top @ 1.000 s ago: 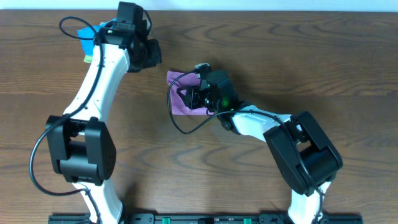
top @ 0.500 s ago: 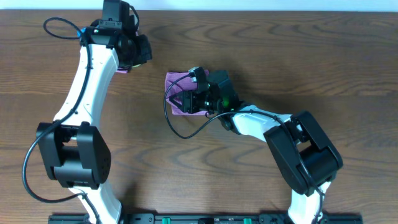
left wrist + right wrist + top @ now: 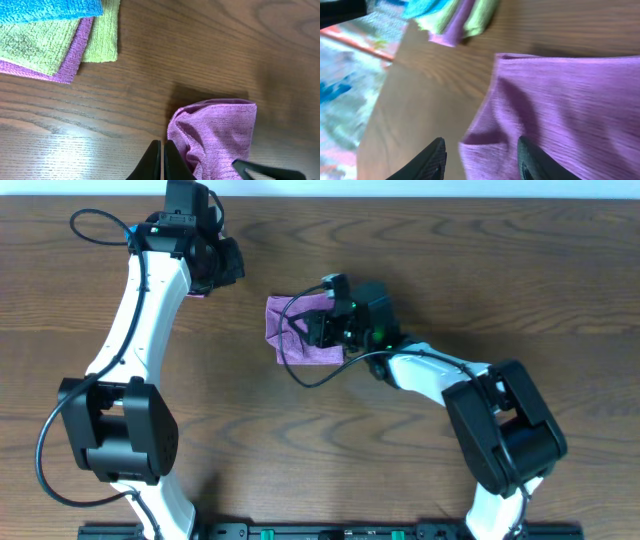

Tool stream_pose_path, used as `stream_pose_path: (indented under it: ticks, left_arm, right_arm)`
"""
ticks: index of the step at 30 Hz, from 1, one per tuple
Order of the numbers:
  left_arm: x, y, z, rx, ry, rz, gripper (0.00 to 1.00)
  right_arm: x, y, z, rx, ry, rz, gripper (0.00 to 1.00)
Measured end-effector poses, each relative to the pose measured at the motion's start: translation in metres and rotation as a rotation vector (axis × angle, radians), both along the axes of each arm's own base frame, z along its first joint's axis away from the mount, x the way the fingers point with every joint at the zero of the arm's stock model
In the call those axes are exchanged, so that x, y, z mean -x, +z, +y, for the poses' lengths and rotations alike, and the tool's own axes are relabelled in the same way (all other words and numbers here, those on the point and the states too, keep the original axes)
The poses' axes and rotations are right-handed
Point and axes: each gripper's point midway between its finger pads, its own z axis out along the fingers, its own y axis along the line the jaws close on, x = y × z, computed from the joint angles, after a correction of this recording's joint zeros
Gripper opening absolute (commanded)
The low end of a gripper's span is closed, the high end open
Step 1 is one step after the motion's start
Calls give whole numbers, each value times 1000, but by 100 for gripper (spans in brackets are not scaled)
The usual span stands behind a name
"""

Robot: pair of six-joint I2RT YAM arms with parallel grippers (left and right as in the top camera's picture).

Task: Fold the cloth

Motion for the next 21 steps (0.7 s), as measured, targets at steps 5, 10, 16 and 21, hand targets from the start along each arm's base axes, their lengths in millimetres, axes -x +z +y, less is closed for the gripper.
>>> stream_pose_path:
  ticks: [5, 10, 16, 21]
  left_arm:
    - [1, 5, -1, 5, -2, -11, 6]
    - [1, 6, -3, 15, -7, -11, 6]
    - [1, 6, -3, 19, -9, -11, 6]
    - [1, 6, -3, 19, -9, -12, 6]
  right_arm:
    - [-3, -5, -4, 30, -36, 3, 47]
    - [3, -14, 5, 48, -26, 11, 46]
    - [15, -31, 17, 71, 4, 38, 46]
    - [22, -39, 27, 78, 28, 49, 47]
